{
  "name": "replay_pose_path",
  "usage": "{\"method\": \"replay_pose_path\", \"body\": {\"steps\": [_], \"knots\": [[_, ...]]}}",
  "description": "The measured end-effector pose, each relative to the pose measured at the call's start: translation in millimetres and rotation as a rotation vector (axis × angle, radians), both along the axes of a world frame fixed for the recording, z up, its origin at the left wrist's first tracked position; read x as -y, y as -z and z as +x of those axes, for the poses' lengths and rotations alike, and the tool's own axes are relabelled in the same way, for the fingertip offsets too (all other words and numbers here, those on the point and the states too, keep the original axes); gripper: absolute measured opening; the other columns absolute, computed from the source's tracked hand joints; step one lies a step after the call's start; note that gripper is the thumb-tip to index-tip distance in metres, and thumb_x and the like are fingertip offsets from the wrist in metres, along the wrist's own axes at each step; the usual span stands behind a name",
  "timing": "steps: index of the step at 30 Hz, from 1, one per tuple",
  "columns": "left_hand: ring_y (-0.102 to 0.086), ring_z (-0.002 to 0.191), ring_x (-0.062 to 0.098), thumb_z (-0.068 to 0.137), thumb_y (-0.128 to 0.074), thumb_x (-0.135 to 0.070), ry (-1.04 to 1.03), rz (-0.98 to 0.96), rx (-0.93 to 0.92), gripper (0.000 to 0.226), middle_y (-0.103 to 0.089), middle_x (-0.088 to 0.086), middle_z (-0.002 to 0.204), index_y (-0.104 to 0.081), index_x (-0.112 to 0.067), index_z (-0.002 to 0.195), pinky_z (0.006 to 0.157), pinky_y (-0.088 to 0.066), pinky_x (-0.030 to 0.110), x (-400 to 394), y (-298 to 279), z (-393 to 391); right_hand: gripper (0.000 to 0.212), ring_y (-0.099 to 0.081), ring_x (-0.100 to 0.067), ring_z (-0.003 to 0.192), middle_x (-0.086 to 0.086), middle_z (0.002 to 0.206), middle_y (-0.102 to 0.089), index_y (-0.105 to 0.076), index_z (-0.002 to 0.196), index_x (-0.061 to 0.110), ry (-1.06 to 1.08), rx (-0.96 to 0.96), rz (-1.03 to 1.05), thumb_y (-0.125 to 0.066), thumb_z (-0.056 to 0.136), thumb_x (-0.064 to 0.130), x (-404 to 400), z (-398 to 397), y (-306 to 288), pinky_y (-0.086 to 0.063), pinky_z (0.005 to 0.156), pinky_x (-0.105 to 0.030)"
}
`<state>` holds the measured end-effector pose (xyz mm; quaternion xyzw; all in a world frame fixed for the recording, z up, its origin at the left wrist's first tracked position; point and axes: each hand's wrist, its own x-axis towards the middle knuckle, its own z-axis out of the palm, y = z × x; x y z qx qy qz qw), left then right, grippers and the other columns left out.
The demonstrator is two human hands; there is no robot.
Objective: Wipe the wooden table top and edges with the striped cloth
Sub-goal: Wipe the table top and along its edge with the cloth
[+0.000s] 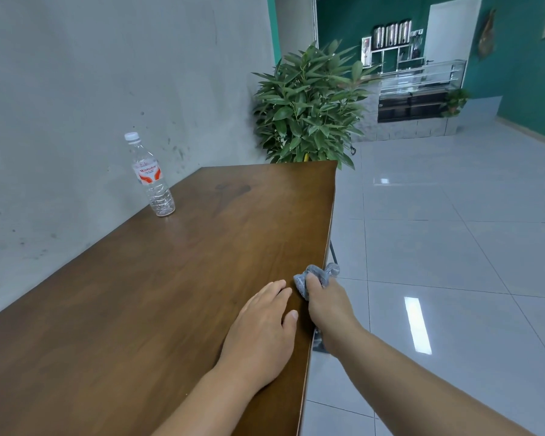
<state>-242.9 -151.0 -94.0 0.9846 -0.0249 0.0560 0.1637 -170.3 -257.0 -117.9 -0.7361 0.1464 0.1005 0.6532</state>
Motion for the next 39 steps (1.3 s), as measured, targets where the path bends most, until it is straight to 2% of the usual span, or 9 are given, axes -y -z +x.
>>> {"method": "replay_pose_path", "body": {"steps": [2, 7, 12, 15, 17, 22, 28, 34, 39], "knots": [[-0.007, 0.143, -0.003, 0.102, -0.027, -0.041, 0.011, -0.007, 0.01, 0.05, -0.012, -0.02, 0.157, -0.021, -0.032, 0.151, 0.117, -0.01, 0.021, -2.2, 1.8, -3.0, 0.036, -0.056, -0.014, 0.087, -0.002, 0.101, -0.061, -0.053, 0.124, 0.02, -0.019, 0.027, -0.001, -0.035, 0.103, 0.043, 0.3, -10.6, 2.1, -0.04, 0.056, -0.026], [-0.011, 0.143, -0.003, 0.102, -0.028, -0.04, 0.002, -0.036, 0.048, 0.048, -0.016, -0.02, 0.156, -0.025, -0.032, 0.149, 0.114, -0.01, 0.019, -2.0, 3.4, 0.2, 0.036, -0.054, -0.013, 0.08, -0.003, 0.097, -0.06, -0.054, 0.121, 0.016, -0.004, 0.014, -0.037, -0.037, 0.102, 0.041, -0.6, -2.8, -0.1, -0.041, 0.06, -0.029], [-0.012, 0.143, -0.002, 0.103, -0.027, -0.038, -0.003, -0.029, 0.052, 0.048, -0.018, -0.019, 0.156, -0.027, -0.031, 0.15, 0.111, -0.009, 0.016, -1.7, 3.5, 2.0, 0.045, -0.051, -0.021, 0.091, -0.008, 0.108, -0.056, -0.05, 0.133, 0.008, 0.013, 0.0, -0.005, -0.039, 0.103, 0.039, 2.7, 20.2, -13.7, -0.038, 0.076, -0.032], [-0.012, 0.143, -0.001, 0.103, -0.026, -0.038, 0.005, -0.017, 0.041, 0.048, -0.017, -0.017, 0.157, -0.025, -0.03, 0.15, 0.112, -0.009, 0.017, -0.9, 2.4, 0.7, 0.046, -0.048, -0.016, 0.078, -0.005, 0.098, -0.053, -0.048, 0.134, 0.007, 0.019, -0.03, 0.019, -0.039, 0.103, 0.04, 3.3, 21.6, -18.8, -0.038, 0.066, -0.03], [-0.011, 0.144, 0.0, 0.103, -0.026, -0.039, 0.022, -0.003, 0.028, 0.049, -0.016, -0.016, 0.158, -0.024, -0.029, 0.151, 0.114, -0.01, 0.019, -2.2, 1.3, -2.7, 0.047, -0.047, -0.014, 0.075, -0.007, 0.102, -0.054, -0.047, 0.135, 0.009, 0.026, -0.042, 0.017, -0.038, 0.103, 0.041, 3.1, 17.1, -19.0, -0.037, 0.065, -0.03], [-0.008, 0.144, -0.001, 0.103, -0.027, -0.04, 0.041, 0.01, 0.033, 0.05, -0.013, -0.017, 0.158, -0.021, -0.029, 0.151, 0.113, -0.006, 0.017, -8.2, 1.8, -20.8, 0.048, -0.056, -0.022, 0.1, -0.007, 0.116, -0.059, -0.049, 0.136, 0.015, 0.024, -0.016, -0.012, -0.037, 0.101, 0.046, -2.8, -10.6, -2.8, -0.048, 0.083, -0.036], [-0.01, 0.143, -0.003, 0.102, -0.026, -0.041, 0.012, -0.024, 0.065, 0.049, -0.016, -0.02, 0.157, -0.024, -0.032, 0.15, 0.112, -0.006, 0.016, -6.8, 5.1, -21.1, 0.041, -0.054, -0.013, 0.086, -0.003, 0.108, -0.059, -0.049, 0.133, 0.018, 0.003, 0.017, 0.003, -0.037, 0.103, 0.042, -3.3, -26.5, 2.4, -0.042, 0.07, -0.029], [-0.012, 0.143, -0.001, 0.102, -0.026, -0.042, -0.035, -0.021, 0.031, 0.048, -0.016, -0.02, 0.157, -0.024, -0.035, 0.149, 0.116, -0.013, 0.021, -3.6, 1.8, -14.9, 0.046, -0.054, -0.022, 0.096, -0.007, 0.11, -0.057, -0.049, 0.134, 0.01, -0.008, -0.013, -0.002, -0.038, 0.102, 0.041, -0.5, 4.6, -7.9, -0.047, 0.085, -0.037], [-0.012, 0.143, -0.001, 0.102, -0.026, -0.041, -0.051, 0.008, 0.006, 0.048, -0.017, -0.019, 0.157, -0.024, -0.034, 0.15, 0.116, -0.015, 0.021, -1.1, -0.1, -16.4, 0.045, -0.054, -0.016, 0.081, -0.003, 0.095, -0.057, -0.049, 0.132, 0.013, 0.005, -0.042, 0.026, -0.036, 0.102, 0.044, -0.1, 10.6, -10.4, -0.047, 0.077, -0.035]]}}
